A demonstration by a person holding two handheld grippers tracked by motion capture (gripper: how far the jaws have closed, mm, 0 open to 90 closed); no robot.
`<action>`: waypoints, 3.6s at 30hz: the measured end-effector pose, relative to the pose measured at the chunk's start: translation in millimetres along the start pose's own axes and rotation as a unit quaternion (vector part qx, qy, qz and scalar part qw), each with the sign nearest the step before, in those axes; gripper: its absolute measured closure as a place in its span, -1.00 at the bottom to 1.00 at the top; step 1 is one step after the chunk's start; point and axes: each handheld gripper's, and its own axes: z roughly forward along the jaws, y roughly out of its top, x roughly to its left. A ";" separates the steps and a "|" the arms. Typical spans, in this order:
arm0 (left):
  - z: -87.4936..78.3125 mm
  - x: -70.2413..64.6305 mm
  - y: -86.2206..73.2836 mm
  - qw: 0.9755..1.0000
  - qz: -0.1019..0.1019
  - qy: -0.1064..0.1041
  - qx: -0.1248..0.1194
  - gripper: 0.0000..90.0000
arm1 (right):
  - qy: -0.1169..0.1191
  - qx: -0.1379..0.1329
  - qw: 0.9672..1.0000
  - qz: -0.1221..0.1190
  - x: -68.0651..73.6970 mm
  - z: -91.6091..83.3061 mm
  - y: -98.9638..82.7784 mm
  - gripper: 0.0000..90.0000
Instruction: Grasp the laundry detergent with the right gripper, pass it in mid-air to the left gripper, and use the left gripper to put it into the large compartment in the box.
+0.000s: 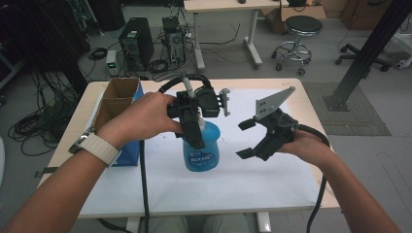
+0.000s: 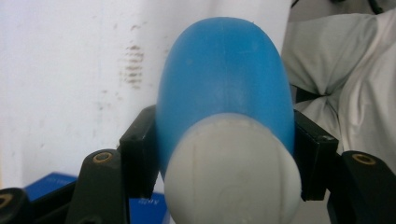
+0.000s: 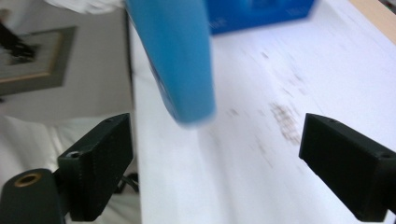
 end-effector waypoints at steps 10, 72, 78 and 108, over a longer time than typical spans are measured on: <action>-26.5 15.3 -17.1 0.993 -0.111 0.043 0.008 -0.15 | -0.089 0.082 0.991 0.054 -24.9 -35.8 -24.4 -0.83; -103.3 106.5 -171.3 0.786 -0.591 0.174 -0.042 -0.15 | -0.190 0.148 0.964 0.109 -43.5 -82.5 -66.4 -0.82; -87.0 110.0 -182.0 0.782 -0.594 0.182 -0.042 -0.15 | -0.190 0.151 0.963 0.114 -43.8 -83.5 -70.1 -0.81; 22.1 119.7 -211.3 0.789 -0.588 0.173 -0.044 -0.15 | -0.193 0.163 0.959 0.126 -39.3 -81.4 -76.0 -0.80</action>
